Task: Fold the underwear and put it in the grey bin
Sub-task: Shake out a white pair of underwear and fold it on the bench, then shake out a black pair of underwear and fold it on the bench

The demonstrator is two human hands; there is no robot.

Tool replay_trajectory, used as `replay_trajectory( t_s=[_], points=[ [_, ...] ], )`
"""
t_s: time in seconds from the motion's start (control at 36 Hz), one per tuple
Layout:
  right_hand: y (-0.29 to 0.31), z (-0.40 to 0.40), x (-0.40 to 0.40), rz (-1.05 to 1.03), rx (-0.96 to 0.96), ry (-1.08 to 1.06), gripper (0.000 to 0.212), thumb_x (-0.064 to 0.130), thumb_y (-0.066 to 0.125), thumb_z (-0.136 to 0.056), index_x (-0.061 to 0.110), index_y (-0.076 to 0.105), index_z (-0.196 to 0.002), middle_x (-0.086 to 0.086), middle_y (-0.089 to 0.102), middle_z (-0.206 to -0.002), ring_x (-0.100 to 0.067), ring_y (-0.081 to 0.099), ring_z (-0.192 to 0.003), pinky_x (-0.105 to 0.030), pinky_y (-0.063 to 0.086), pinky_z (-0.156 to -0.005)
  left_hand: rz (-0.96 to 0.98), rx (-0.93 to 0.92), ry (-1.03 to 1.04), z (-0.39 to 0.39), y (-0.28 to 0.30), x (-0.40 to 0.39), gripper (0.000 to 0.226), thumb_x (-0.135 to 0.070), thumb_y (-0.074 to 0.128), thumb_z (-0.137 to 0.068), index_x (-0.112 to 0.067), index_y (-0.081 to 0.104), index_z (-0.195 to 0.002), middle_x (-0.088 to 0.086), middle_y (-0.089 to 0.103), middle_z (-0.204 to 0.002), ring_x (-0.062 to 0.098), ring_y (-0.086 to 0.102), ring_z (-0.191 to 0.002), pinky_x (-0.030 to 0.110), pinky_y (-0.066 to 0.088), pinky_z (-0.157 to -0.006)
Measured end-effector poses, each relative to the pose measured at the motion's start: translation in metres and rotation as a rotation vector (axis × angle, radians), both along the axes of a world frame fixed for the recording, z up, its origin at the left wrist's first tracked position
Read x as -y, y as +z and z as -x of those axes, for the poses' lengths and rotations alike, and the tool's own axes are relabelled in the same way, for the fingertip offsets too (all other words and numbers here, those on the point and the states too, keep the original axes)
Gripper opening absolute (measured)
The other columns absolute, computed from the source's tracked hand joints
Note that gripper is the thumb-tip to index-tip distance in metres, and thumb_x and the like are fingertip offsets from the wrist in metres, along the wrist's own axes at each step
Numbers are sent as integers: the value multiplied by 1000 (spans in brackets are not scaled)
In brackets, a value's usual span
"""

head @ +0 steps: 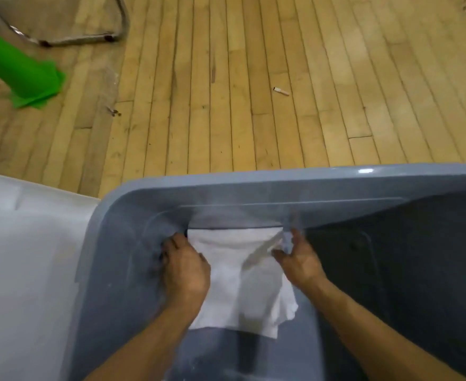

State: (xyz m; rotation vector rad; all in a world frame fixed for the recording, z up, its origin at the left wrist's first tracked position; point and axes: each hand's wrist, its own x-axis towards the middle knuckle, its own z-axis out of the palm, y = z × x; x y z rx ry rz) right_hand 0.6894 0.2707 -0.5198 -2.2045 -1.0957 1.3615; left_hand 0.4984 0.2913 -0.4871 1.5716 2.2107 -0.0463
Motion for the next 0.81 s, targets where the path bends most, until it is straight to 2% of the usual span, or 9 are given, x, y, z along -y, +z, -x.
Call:
replay_trajectory(
  t_s=[0.08, 0.14, 0.19, 0.22, 0.28, 0.36, 0.44, 0.56, 0.81],
  points=[
    [-15, 17, 2, -43, 235, 330, 68, 21, 55, -92, 9, 20, -149, -13, 24, -153, -29, 25, -141, -34, 22, -114, 25, -30, -266, -7, -24, 12, 59, -2, 76, -65, 6, 54, -120, 28, 54, -124, 44, 57, -106, 45, 50, -87],
    [-27, 31, 19, -174, 397, 553, 79, 16, 72, -77, 8, 32, -145, -17, 29, -152, -31, 33, -138, -36, 29, -111, 109, -34, -429, -6, -42, 23, 69, -11, 63, -84, -3, 31, -144, 15, 20, -155, 34, 30, -139, 38, 29, -111],
    [-39, 42, 35, -311, 439, 623, 89, 11, 80, -55, 6, 45, -137, -23, 40, -143, -38, 41, -130, -42, 33, -110, 216, -31, -501, -3, -60, 28, 72, -17, 44, -97, -12, -3, -151, -1, -25, -151, 23, -7, -147, 29, -2, -116],
    [-50, 44, 41, -382, 442, 674, 83, 13, 71, -62, 7, 41, -139, -23, 35, -144, -37, 36, -132, -42, 26, -113, 266, -50, -509, -4, -70, 30, 74, -20, 40, -99, -15, -13, -149, -2, -36, -143, 20, -18, -144, 29, -9, -114],
    [-58, 42, 48, -449, 433, 793, 72, 27, 48, -79, 11, 28, -146, -18, 20, -153, -33, 22, -139, -39, 14, -111, 336, -93, -517, -6, -72, 30, 78, -27, 38, -100, -19, -27, -143, -1, -44, -138, 16, -33, -135, 34, -10, -116],
    [-88, 31, 47, -292, 487, 911, 114, 51, 75, -61, 15, 16, -151, -13, -7, -158, -29, -6, -146, -38, 3, -113, 388, -116, -505, -6, -81, 30, 88, -29, 45, -98, -21, -31, -141, 1, -46, -142, 20, -37, -131, 38, -9, -115],
    [-86, 27, 37, -158, 484, 929, 134, 59, 82, -49, 13, 10, -151, -10, -5, -158, -33, 2, -144, -41, 17, -115, 392, -88, -492, -5, -84, 30, 89, -33, 49, -97, -23, -24, -146, 2, -41, -147, 24, -29, -140, 38, -10, -114],
    [-14, 30, 32, -139, 300, 848, 90, 46, 54, -91, 21, -11, -150, 1, -32, -144, -16, -31, -132, -28, -15, -110, 440, 39, -363, -1, -38, 40, 87, -29, 52, -96, -30, -17, -148, 1, -32, -153, 24, -21, -144, 40, 1, -117],
    [321, 82, -23, -461, 54, 680, 67, 58, 48, -85, 40, 14, -140, 34, 1, -143, 26, -11, -128, 2, -4, -102, -14, 474, -64, 77, 280, 3, 80, -36, 61, -90, -27, 8, -149, -5, 8, -157, 12, 13, -143, 24, 15, -112]
  ],
)
